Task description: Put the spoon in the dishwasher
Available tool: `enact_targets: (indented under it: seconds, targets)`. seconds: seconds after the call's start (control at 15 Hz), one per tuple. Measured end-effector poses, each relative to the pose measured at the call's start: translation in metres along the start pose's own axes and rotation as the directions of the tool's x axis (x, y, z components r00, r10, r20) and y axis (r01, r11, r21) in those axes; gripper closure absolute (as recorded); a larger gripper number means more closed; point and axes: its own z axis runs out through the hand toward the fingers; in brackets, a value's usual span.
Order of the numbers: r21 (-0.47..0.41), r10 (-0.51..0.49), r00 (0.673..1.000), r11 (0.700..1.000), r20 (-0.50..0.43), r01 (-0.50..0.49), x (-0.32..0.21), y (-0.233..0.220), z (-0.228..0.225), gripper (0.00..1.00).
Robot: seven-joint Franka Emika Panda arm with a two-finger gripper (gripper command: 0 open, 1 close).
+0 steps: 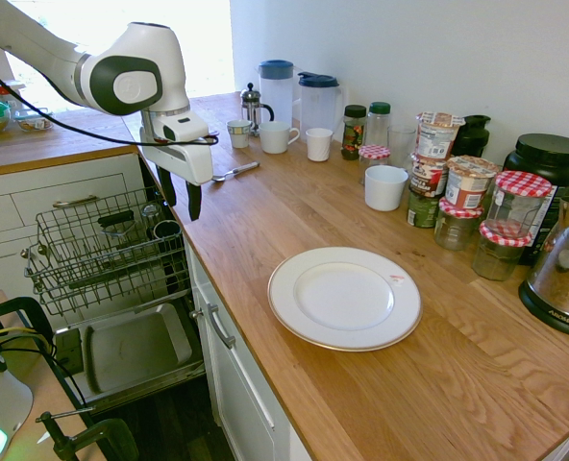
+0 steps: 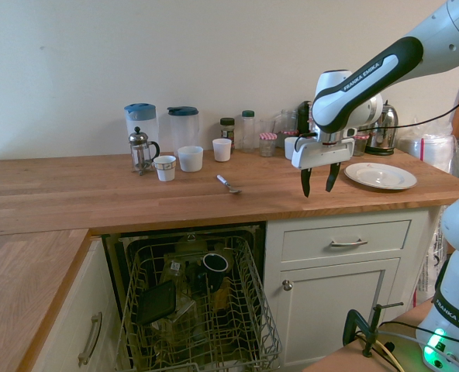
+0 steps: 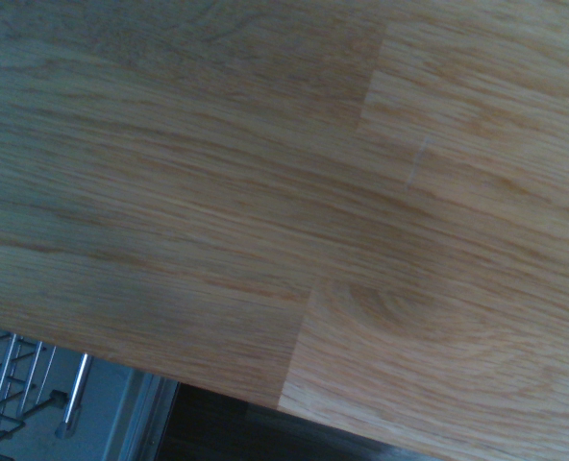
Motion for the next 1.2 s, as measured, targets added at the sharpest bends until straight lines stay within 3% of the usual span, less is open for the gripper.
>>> enact_targets:
  seconds: [0.53, 1.2]
  targets:
    - [0.061, 0.027, 0.999, 0.998, -0.020, -0.026, 0.005, -0.027, -0.031, 0.00]
    - [0.121, 0.022, 0.999, 0.992, -0.044, -0.016, 0.012, -0.193, -0.032, 0.00]
